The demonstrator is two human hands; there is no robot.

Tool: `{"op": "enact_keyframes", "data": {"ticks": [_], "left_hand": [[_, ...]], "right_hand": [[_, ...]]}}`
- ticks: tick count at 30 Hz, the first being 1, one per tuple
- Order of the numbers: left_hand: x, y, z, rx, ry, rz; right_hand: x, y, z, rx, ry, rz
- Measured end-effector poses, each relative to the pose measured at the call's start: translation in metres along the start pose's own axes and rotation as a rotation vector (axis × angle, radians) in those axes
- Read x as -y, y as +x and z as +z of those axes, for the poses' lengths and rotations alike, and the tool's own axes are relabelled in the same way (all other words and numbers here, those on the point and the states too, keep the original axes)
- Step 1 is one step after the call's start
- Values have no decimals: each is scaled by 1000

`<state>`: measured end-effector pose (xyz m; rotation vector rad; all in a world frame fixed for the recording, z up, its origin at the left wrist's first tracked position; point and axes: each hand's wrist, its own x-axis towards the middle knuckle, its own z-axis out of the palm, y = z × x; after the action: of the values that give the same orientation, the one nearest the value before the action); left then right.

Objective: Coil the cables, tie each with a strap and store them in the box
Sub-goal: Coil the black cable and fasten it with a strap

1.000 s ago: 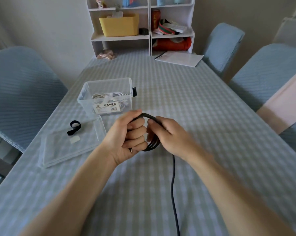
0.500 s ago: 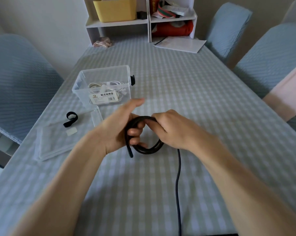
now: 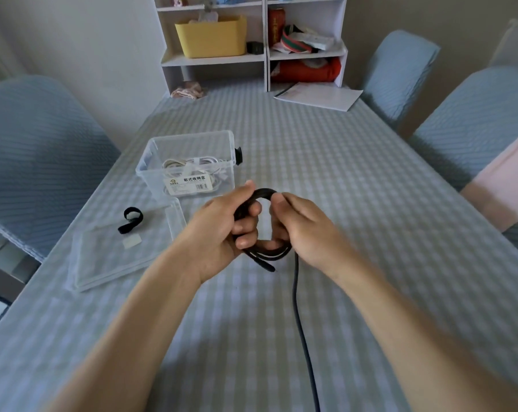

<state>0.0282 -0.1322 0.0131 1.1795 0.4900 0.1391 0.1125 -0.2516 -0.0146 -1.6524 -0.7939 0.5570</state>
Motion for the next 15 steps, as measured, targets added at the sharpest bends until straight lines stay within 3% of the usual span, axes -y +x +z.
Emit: {"op": "enact_keyframes", "data": {"ticks": [3,5,7,11,15], "left_hand": [[-6,-2,-2,6,159,-86],[-2,0,-1,-11,189,-102],[1,3,-1,-32,122,-82],[1,5,-2,-71,-30,-17],[2,2,-9,35,18,-85]], "right_hand": [[1,1,2,68,-155,-44],[-1,0,2,87,-100,-12],[0,-1,1,63,80,54],[7,-3,-3,130,725,230],[6,-2,-5,142,666,248]]}}
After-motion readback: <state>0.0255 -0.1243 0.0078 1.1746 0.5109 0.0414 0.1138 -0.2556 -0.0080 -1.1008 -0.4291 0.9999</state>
